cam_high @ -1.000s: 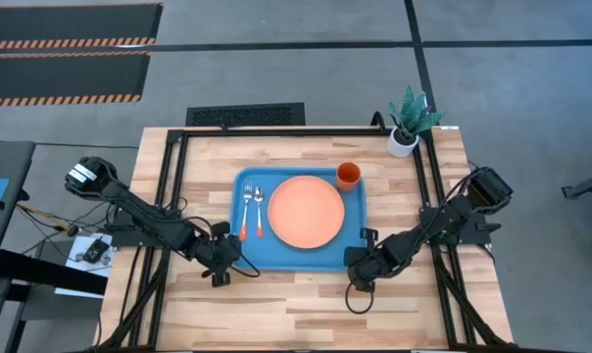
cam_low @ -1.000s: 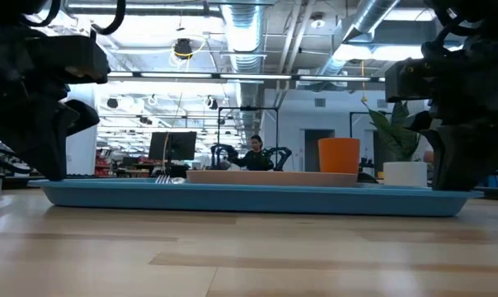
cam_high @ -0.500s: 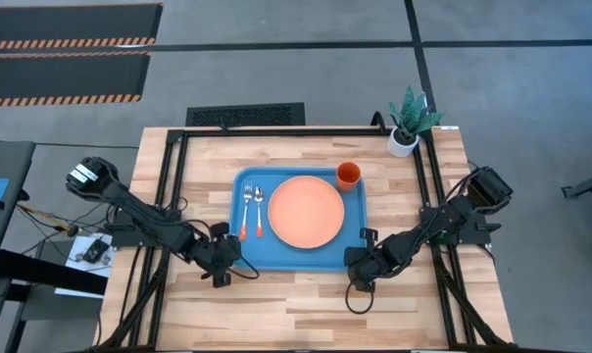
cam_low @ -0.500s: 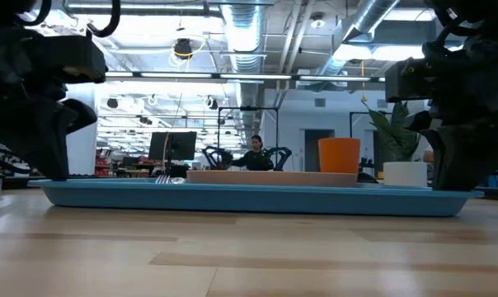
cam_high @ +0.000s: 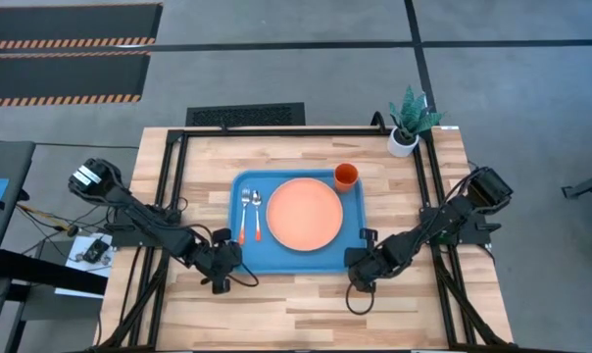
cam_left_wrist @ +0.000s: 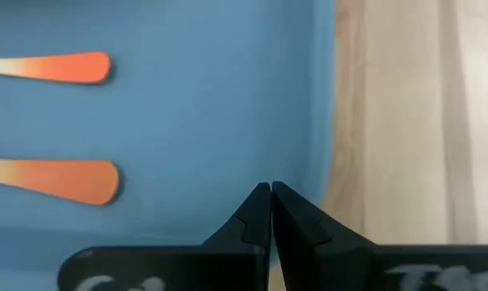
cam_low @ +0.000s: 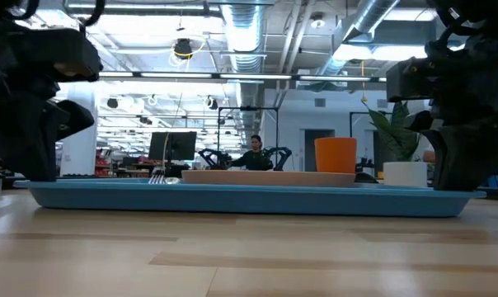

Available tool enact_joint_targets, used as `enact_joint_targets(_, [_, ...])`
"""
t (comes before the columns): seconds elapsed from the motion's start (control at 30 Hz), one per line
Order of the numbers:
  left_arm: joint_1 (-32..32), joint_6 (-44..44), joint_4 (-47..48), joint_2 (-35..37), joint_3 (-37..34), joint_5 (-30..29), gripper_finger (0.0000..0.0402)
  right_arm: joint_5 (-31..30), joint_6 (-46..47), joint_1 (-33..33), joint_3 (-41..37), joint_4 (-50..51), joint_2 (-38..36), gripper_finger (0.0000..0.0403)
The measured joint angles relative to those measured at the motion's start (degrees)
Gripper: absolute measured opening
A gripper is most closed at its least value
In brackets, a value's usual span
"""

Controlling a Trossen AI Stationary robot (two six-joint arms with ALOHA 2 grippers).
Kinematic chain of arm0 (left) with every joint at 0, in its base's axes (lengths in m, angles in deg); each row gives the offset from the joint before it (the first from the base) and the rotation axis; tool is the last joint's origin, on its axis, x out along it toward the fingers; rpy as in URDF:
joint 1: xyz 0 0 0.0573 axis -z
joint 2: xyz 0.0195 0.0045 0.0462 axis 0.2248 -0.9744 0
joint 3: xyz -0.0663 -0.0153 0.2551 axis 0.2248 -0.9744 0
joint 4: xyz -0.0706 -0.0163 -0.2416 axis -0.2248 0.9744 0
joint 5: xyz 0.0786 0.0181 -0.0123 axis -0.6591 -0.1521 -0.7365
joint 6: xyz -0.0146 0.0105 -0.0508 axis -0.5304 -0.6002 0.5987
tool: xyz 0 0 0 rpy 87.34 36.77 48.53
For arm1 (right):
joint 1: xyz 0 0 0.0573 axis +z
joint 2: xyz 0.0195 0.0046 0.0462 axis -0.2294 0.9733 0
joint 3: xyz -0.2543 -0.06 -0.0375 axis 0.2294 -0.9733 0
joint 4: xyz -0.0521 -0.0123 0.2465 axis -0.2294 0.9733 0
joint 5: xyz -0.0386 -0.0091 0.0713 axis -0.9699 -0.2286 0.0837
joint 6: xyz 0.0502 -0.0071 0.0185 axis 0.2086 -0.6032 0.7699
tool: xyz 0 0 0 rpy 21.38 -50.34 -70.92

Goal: Pick and place plate/cup/fork/spoon on tray
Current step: Adjust the blue tray, then return to Home Position

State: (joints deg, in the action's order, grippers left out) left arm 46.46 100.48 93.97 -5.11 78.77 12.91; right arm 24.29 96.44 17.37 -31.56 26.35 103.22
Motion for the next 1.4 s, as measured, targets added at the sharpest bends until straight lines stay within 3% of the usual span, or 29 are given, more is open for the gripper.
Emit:
enact_joint_targets(0.53, [1.9, 1.7, 0.8, 2.6, 0.0, -0.4, 0.0, -0.2, 0.0, 0.5, 0.0, -0.1, -0.6, 0.0005])
enact_joint_targets(0.7, [1.9, 0.0, 1.7, 7.4, 0.0, -2.6, 0.0, -1.6, -1.2, 0.5, 0.0, 0.0, -2.4, 0.0005])
enact_joint_targets(0.9, [-0.4, -8.3, 0.3, 16.0, 0.0, -5.1, 0.0, -6.1, -8.0, 0.9, 0.0, -1.2, -7.9, 0.0005])
enact_joint_targets(1.07, [-6.0, -18.9, -4.0, 21.2, 0.0, -2.6, 0.0, -6.5, -21.7, -2.4, -3.3, -14.1, -14.9, 0.0005])
enact_joint_targets(1.23, [-13.8, -29.8, -9.1, 23.3, 0.0, 4.1, 0.0, 1.5, -32.6, -10.3, -10.1, -29.3, -21.3, 0.0003])
enact_joint_targets(1.4, [-21.6, -37.1, -12.9, 23.8, -0.2, 11.8, 0.0, 5.6, -38.8, -17.4, -14.9, -37.5, -27.4, 0.0003])
